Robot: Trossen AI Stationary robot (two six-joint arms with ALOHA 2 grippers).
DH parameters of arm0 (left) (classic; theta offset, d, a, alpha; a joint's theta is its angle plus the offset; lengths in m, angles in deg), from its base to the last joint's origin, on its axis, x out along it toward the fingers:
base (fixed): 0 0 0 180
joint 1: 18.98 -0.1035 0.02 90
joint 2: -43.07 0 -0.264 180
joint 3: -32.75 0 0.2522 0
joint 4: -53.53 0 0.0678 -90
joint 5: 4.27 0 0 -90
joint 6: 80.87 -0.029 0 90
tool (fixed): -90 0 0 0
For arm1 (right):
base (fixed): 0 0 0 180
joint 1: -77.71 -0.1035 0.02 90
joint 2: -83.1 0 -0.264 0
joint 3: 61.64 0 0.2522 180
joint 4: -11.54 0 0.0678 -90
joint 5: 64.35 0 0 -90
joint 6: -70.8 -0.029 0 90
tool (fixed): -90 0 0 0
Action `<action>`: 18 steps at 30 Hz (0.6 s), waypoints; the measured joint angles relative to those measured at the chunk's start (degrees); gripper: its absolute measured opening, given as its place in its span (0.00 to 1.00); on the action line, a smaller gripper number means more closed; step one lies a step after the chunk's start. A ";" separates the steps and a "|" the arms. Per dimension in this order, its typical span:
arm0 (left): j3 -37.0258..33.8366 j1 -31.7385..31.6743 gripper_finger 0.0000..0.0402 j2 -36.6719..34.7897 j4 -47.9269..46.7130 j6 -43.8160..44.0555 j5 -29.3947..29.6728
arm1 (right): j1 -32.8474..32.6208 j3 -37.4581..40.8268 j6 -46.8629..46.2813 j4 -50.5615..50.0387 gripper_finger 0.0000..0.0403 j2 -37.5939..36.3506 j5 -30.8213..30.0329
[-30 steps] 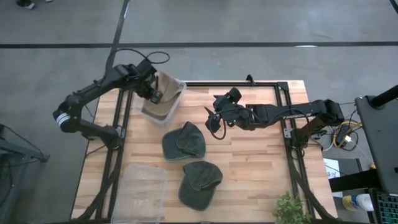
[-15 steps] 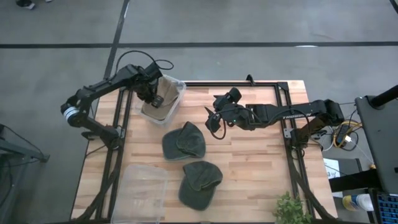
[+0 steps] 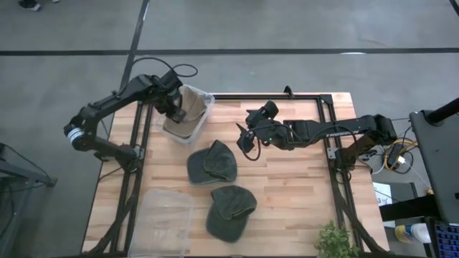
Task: Pick and place caps into container
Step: Put the brown cap into the top transparent container, then put the bottom black cap into the bottom transparent container
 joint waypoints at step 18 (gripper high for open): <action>0.02 0.16 0.45 -12.89 4.20 -1.15 4.73 | -0.02 0.83 -2.43 -1.86 0.74 0.04 0.19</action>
